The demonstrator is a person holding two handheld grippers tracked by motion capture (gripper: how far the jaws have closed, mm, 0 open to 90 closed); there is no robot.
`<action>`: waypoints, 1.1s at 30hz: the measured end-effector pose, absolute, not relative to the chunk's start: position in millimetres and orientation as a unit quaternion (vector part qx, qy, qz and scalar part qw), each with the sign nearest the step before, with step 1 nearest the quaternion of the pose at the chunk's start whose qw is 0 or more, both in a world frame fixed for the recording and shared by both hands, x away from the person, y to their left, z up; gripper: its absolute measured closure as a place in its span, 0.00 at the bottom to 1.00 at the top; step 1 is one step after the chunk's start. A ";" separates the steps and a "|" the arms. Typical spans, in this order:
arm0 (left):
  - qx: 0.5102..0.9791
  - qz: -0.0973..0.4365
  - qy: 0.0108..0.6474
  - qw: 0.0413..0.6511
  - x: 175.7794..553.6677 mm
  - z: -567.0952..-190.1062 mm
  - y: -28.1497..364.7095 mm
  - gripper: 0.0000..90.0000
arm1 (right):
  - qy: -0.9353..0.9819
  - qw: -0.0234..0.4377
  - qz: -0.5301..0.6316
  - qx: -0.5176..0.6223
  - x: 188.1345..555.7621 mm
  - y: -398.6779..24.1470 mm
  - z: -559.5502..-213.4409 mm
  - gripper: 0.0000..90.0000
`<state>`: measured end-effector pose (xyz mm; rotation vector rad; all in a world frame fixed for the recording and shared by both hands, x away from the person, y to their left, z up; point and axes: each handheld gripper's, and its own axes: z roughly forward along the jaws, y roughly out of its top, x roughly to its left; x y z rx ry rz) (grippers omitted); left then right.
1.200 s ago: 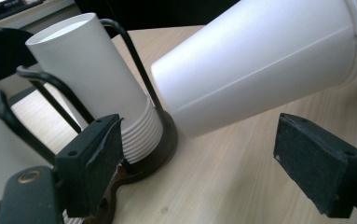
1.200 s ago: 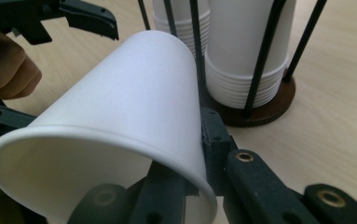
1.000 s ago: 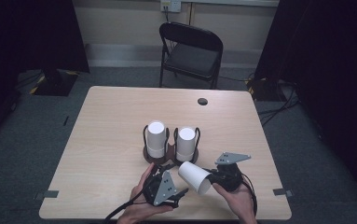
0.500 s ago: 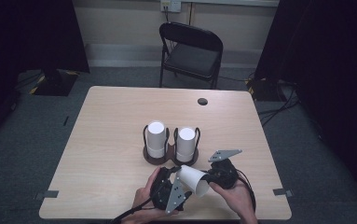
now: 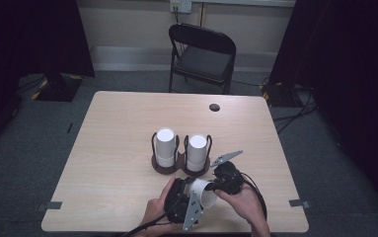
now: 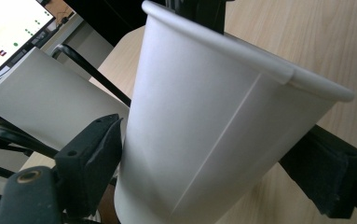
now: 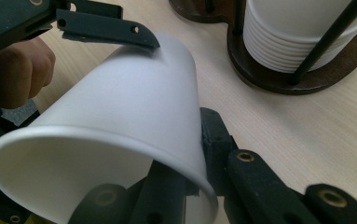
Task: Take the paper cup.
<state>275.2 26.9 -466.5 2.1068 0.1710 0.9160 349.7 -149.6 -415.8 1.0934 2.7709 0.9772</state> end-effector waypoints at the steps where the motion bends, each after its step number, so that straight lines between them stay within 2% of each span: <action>1: 0.835 0.365 0.066 0.407 275.3 -466.1 26.5 0.18 | 0.884 0.002 0.309 0.350 350.1 -148.6 -415.3 0.97; 26: 0.828 0.401 0.043 0.390 266.4 -464.5 13.5 0.20 | 0.903 -0.036 0.261 0.338 359.8 -123.6 -416.1 0.97; 33: 0.824 0.393 0.052 0.404 266.9 -464.4 16.0 0.22 | 0.900 -0.043 0.264 0.344 361.4 -123.7 -418.4 0.96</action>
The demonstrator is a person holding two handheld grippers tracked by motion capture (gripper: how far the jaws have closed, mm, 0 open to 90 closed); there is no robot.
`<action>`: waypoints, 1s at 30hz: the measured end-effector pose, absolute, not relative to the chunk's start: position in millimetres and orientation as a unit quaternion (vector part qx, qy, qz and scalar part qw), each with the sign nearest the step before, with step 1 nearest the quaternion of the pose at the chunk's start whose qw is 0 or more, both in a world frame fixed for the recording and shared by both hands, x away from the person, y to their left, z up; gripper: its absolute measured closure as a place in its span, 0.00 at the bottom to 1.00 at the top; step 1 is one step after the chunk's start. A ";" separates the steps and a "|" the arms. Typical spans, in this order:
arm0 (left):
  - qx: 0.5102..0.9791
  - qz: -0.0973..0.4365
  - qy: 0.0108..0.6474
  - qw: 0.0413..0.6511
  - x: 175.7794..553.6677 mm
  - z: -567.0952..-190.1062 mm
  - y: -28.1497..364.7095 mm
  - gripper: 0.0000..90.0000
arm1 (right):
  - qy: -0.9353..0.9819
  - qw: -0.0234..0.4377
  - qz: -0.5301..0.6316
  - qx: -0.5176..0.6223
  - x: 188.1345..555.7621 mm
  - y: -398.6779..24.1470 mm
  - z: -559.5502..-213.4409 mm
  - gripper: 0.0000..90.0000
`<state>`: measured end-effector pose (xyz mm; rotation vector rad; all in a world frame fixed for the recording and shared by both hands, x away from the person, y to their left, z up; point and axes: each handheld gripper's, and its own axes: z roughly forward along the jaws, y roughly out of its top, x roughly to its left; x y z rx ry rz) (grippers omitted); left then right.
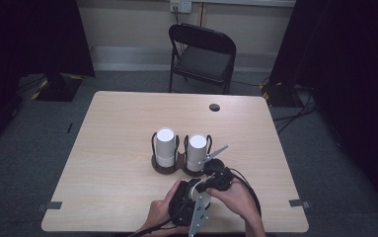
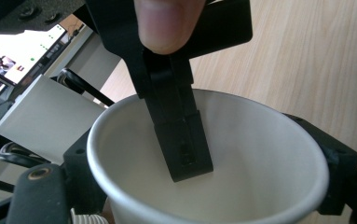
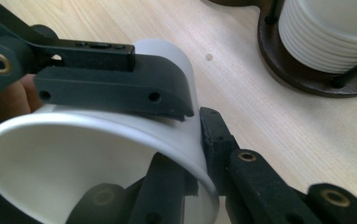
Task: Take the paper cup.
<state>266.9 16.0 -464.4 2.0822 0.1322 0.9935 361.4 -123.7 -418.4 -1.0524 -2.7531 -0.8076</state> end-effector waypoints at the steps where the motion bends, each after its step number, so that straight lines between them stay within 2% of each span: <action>1: 0.821 0.395 0.059 0.408 266.9 -463.5 17.3 0.22 | -0.899 0.042 -0.268 -0.345 361.4 -123.7 -418.2 0.95; 2: 0.818 0.394 0.063 0.415 267.2 -462.7 18.9 0.26 | -0.897 0.035 -0.270 -0.347 361.1 -123.7 -418.1 0.92; 18: 0.802 0.378 0.110 0.450 275.2 -458.7 32.8 0.26 | -0.879 0.008 -0.312 -0.361 355.4 -129.8 -414.3 0.82; 20: 0.800 0.378 0.117 0.451 275.8 -458.3 33.9 0.26 | -0.874 0.005 -0.321 -0.364 354.2 -131.8 -413.6 0.77; 22: 0.797 0.374 0.123 0.458 277.2 -458.6 34.6 0.26 | -0.873 0.005 -0.325 -0.365 354.4 -132.5 -413.9 0.77; 23: 0.797 0.376 0.126 0.456 277.7 -458.4 35.4 0.26 | -0.870 -0.001 -0.335 -0.362 354.2 -133.8 -413.9 0.73; 30: 0.794 0.357 0.147 0.470 281.7 -458.9 42.7 0.26 | -0.862 -0.016 -0.360 -0.356 351.0 -136.0 -412.8 0.67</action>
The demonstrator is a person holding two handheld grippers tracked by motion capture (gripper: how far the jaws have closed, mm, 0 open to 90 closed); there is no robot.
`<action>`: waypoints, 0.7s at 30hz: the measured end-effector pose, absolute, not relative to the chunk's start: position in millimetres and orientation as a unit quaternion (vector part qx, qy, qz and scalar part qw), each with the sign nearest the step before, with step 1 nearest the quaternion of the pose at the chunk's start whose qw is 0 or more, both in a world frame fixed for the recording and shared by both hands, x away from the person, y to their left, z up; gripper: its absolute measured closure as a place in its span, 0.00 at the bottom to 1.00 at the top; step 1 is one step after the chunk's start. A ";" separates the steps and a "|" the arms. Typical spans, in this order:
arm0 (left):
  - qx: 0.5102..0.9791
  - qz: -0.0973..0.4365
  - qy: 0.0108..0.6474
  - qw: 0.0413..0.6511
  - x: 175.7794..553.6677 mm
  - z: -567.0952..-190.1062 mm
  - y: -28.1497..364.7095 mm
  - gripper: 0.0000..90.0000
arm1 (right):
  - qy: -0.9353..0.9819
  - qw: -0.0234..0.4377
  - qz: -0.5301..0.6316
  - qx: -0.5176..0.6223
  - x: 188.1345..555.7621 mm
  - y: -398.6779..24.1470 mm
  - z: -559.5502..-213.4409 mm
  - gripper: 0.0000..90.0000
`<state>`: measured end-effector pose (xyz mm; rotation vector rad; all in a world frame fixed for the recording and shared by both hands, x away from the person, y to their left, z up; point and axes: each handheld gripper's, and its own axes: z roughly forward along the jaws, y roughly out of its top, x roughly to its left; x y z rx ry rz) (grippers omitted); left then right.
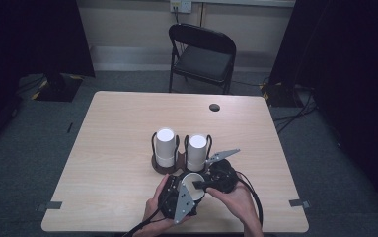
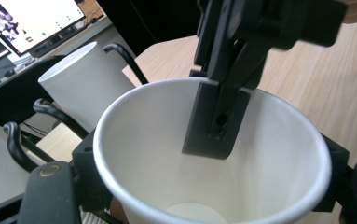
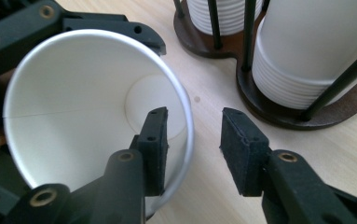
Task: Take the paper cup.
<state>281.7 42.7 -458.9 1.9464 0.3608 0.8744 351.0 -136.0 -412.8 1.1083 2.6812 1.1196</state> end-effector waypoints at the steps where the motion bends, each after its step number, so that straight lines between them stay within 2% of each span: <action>1: 0.795 0.357 0.147 0.468 282.1 -458.7 43.5 0.26 | 0.859 0.020 0.366 0.357 350.4 -136.5 -412.6 0.66; 8: 0.792 0.350 0.164 0.472 285.1 -457.8 48.3 0.26 | 0.840 0.045 0.411 0.352 345.6 -143.5 -413.3 0.61; 16: 0.780 0.331 0.196 0.494 289.2 -459.8 54.1 0.26 | 0.805 0.097 0.470 0.350 338.7 -151.7 -414.1 0.56; 21: 0.777 0.325 0.208 0.498 292.3 -459.0 58.1 0.26 | 0.792 0.104 0.491 0.348 337.3 -154.8 -416.1 0.55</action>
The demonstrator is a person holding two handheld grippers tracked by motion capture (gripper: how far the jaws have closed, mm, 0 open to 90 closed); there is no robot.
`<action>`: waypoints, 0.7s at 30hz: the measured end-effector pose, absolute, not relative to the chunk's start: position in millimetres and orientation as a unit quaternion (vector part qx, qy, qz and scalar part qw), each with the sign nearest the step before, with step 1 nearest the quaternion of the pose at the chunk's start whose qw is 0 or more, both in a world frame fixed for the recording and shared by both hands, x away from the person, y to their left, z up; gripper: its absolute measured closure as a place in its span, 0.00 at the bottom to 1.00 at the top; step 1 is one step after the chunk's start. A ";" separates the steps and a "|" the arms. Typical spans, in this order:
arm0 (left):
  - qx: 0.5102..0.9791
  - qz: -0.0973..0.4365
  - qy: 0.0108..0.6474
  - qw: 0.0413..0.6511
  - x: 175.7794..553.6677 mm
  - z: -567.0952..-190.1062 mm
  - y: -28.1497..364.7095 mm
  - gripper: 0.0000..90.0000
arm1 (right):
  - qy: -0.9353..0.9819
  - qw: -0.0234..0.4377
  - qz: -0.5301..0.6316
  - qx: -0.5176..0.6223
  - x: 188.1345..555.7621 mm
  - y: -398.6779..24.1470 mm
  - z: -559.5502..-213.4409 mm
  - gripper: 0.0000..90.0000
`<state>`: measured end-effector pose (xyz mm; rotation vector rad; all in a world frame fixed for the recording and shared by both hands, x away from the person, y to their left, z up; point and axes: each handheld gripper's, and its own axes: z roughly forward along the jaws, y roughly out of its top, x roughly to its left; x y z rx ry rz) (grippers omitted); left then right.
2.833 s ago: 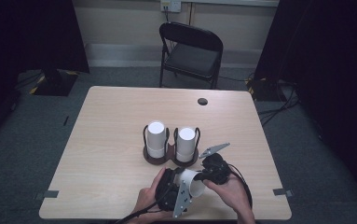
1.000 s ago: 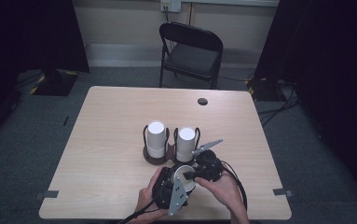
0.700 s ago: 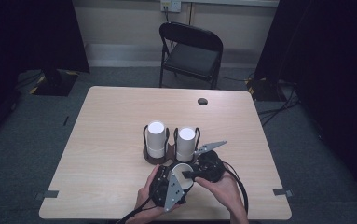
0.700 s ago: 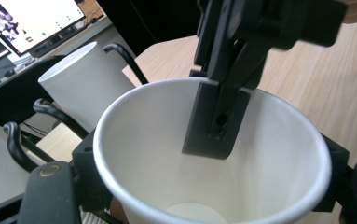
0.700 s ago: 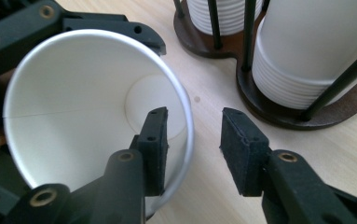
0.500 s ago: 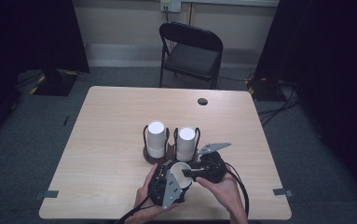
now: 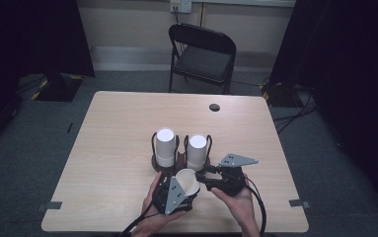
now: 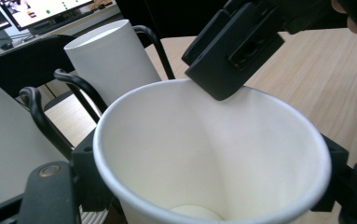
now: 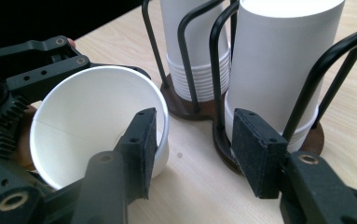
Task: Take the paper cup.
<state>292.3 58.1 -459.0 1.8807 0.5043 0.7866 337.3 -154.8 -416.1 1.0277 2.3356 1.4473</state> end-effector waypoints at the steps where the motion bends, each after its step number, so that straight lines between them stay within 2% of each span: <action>1: 0.776 0.323 0.211 0.499 292.7 -458.7 58.9 0.26 | 0.787 0.111 0.498 0.346 336.3 -154.8 -416.5 0.54; 14: 0.757 0.290 0.256 0.526 297.5 -457.6 75.6 0.26 | 0.752 0.149 0.539 0.348 328.4 -162.0 -420.0 0.50; 21: 0.746 0.290 0.268 0.536 298.3 -452.0 88.9 0.26 | 0.732 0.164 0.554 0.360 324.1 -172.7 -425.3 0.47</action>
